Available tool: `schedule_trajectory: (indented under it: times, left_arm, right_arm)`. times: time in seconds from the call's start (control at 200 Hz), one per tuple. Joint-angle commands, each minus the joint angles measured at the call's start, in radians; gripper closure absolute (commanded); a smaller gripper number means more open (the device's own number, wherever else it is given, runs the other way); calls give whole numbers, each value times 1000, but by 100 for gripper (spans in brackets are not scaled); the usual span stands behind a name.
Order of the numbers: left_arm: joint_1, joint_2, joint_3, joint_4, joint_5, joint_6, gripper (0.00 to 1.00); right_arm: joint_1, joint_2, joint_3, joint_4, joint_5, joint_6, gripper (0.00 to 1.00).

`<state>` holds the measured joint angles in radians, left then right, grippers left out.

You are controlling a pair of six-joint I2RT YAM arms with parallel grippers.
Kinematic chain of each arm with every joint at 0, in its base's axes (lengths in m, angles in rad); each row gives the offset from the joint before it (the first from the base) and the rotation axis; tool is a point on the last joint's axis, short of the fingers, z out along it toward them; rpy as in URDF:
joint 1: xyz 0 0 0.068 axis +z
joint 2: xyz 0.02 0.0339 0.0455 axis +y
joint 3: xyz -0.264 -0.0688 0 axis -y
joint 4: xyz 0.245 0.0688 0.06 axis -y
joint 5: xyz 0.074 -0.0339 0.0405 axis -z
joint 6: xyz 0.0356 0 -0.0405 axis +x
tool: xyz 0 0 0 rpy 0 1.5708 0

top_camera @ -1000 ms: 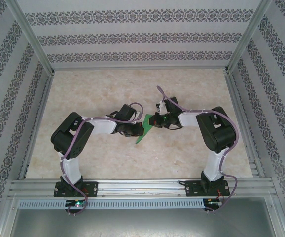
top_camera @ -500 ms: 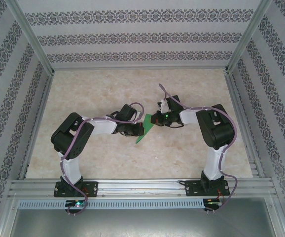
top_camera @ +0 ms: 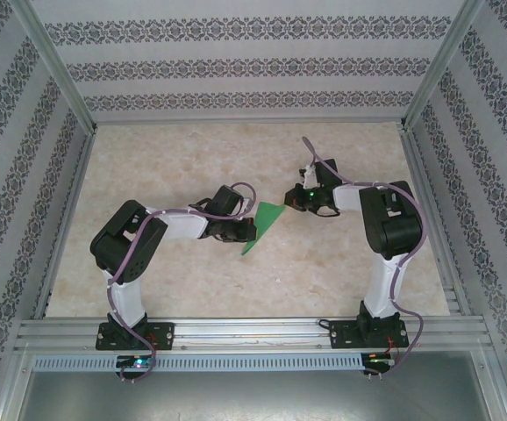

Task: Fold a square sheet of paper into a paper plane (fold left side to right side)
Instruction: Fold the wing for the fifth time at the center of the table.

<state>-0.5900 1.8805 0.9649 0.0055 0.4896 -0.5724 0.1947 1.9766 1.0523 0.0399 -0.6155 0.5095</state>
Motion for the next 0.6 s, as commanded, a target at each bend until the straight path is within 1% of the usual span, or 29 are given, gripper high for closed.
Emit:
schedule_trajectory:
  times: [0.0, 0.08, 0.18, 0.235, 0.34, 0.45, 0.595]
  left_arm:
    - [-8, 99, -84, -153, -163, -6, 100]
    - [-12, 98, -88, -134, -151, -18, 100]
    - [-14, 96, -92, -115, -148, -32, 100]
    - [-14, 93, -94, -109, -150, -35, 100]
    - [-15, 85, -99, -99, -150, -43, 100]
    - [-14, 79, -114, -70, -141, -57, 100]
    - [-14, 77, -122, -62, -144, -59, 100]
  right_arm:
    - [-18, -59, 21, -55, 37, -44, 100]
    - [-17, -119, 4, -76, 28, -41, 100]
    - [-7, -192, -50, -69, -12, 2, 100]
    - [14, -227, -89, -58, -36, 32, 100]
    - [76, -283, -177, -9, -45, 112, 100]
    - [149, -293, -254, 92, -50, 205, 100]
    - [224, -257, -284, 193, -43, 265, 100]
